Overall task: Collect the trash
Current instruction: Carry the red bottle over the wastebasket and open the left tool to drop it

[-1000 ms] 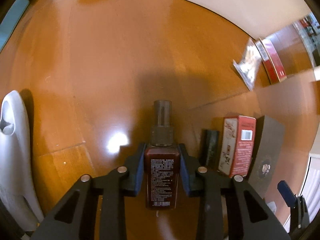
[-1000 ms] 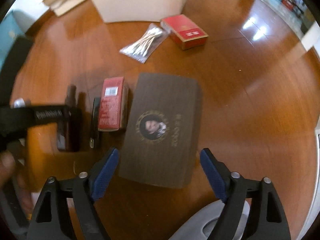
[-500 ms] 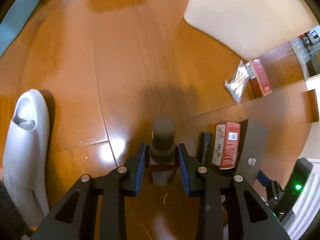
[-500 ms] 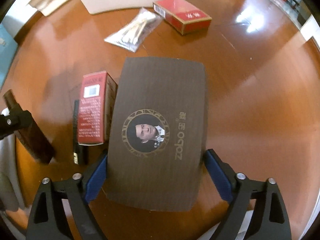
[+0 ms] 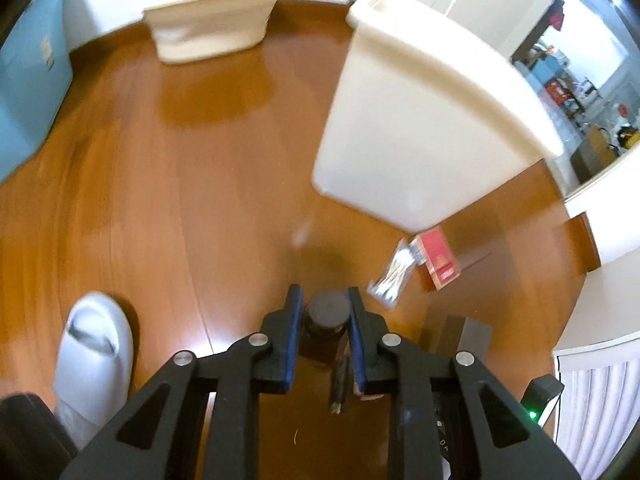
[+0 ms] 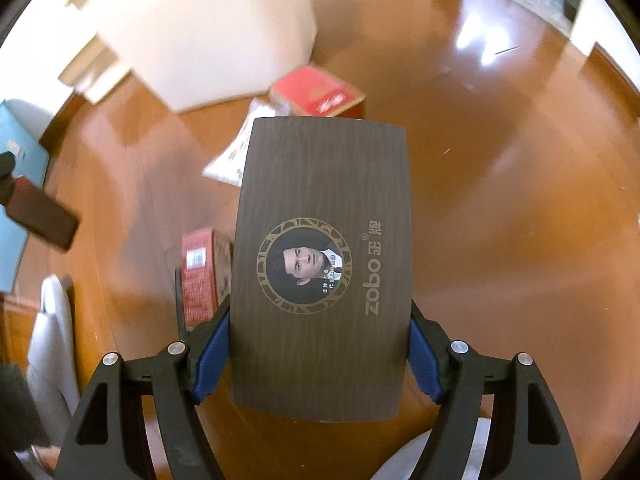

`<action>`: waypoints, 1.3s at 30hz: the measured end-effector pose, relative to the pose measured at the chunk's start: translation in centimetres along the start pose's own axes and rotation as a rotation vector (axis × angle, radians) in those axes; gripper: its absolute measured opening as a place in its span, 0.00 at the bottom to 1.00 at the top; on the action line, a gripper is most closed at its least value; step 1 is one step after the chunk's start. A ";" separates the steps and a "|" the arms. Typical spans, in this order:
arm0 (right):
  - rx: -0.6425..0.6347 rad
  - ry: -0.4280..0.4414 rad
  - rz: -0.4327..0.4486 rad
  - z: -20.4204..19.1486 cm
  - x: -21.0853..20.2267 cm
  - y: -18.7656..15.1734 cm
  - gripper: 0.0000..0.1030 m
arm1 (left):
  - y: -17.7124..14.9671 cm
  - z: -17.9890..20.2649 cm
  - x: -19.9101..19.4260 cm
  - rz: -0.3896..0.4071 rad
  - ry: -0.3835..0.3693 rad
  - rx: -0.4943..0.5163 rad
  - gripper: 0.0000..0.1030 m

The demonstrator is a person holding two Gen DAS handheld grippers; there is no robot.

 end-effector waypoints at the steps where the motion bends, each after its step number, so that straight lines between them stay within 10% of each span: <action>1: 0.012 -0.003 0.010 0.2 -0.2 0.2 0.74 | 0.4 0.4 -0.4 0.010 -0.006 0.008 0.20; 14: 0.062 0.023 0.024 1.7 -1.2 0.5 0.74 | 3.5 3.7 -4.8 0.116 -0.060 0.101 0.19; 24: 0.113 0.024 0.058 2.5 -2.4 1.5 0.75 | 16.0 11.1 -13.7 0.343 -0.255 0.149 0.19; 30: 0.131 0.037 0.081 2.8 -3.3 1.9 0.75 | 21.5 13.6 -7.5 0.341 -0.163 0.250 0.19; 39: 0.134 0.041 0.111 2.9 -4.6 2.6 0.75 | 20.4 9.5 1.4 0.199 -0.044 0.170 0.20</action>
Point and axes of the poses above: each gripper's, at about its wrist camera, not at the fingertips, and x roughly the way its jaws point, z to its right, y to its top, the point moved 9 cm from there along x, roughly the way its jaws point, and after that the axes turned 3 degrees about -y, right-handed, at the moved point
